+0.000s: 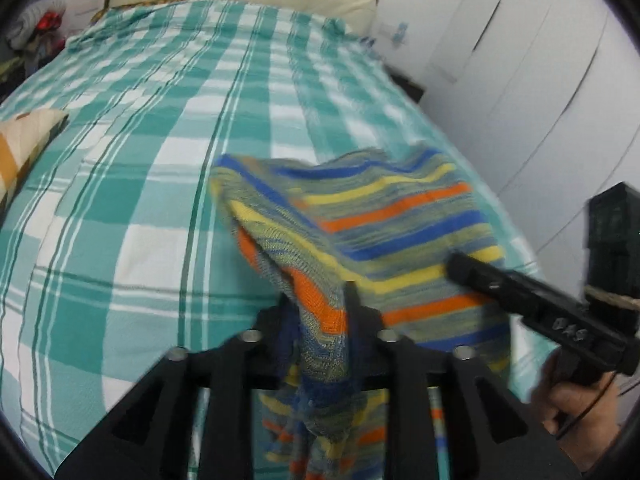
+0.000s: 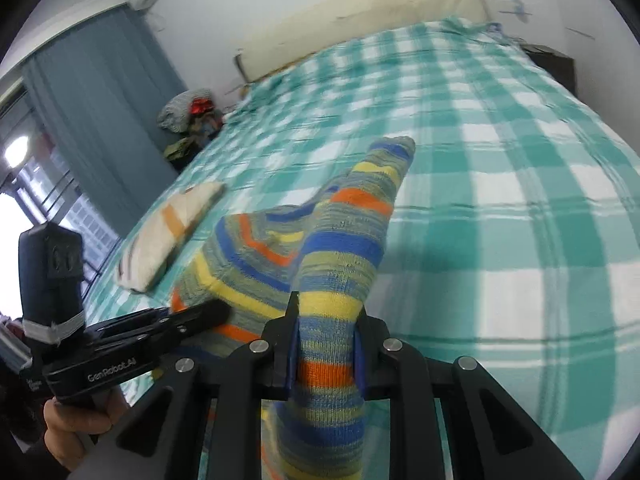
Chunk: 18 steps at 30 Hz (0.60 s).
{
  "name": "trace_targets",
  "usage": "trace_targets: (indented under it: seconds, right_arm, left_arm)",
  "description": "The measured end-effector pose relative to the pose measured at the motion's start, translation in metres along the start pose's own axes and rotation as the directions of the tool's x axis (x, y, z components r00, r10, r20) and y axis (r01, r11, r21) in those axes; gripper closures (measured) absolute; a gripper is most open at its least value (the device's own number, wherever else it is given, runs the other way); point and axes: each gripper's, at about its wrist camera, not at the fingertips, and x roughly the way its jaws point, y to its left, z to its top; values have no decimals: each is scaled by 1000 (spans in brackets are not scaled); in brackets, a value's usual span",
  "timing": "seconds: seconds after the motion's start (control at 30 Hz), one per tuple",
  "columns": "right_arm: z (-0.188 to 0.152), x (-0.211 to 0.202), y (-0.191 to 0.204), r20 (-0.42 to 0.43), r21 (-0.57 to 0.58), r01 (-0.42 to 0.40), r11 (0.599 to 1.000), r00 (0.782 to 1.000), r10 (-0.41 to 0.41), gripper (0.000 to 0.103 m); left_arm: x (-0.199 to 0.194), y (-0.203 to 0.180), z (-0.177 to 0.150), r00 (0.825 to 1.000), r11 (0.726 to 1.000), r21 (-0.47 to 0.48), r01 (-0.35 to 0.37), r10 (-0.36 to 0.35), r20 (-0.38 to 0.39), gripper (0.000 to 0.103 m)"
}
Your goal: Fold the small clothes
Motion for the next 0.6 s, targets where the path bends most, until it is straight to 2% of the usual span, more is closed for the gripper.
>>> trace_targets:
  seconds: [0.03,0.07,0.1,0.13,0.17,0.23,0.27,0.3,0.4,0.47,0.57,0.6]
  right_arm:
    - [-6,4,-15,-27,17,42,999,999,-41,70]
    - [-16,7,-32,-60,30,90,995,994,-88,46]
    - [-27,9,-48,-91,41,155,987,984,-151,28]
    - [-40,6,-62,-115,48,220,974,970,-213,28]
    - [-55,-2,-76,-129,51,281,958,953,-273,28]
    - [-75,-21,-85,-120,51,322,945,942,-314,28]
    - [-86,-33,-85,-114,43,337,941,937,-330,28]
    - [-99,-45,-80,-113,26,349,937,932,-344,28]
    - [-133,-72,-49,-123,-18,358,934,926,-357,28]
    - [-153,-88,-25,-138,-26,344,939,929,-344,28]
    - [-180,-108,2,-156,-18,338,941,929,-337,28]
    - [-187,-113,9,-170,-11,343,939,925,-340,27]
  left_arm:
    - [13,1,-5,999,999,10,-42,42,-22,35]
    - [25,2,-17,992,993,20,-117,118,-48,23]
    - [31,5,-30,981,983,25,-182,183,-65,27]
    - [28,10,-47,970,973,27,-230,231,-73,27]
    - [21,12,-57,967,969,28,-247,248,-65,27]
    - [-4,13,-82,949,949,34,-314,315,-22,20]
    - [-21,10,-95,933,932,45,-359,359,6,11]
    - [-31,8,-103,923,922,52,-385,384,24,5]
    - [-65,-4,-127,904,902,70,-426,423,64,2]
    - [-83,-16,-141,889,884,91,-458,456,36,2]
    - [-107,-28,-158,887,884,82,-460,461,0,2]
    - [-117,-33,-165,881,878,87,-470,472,-4,2]
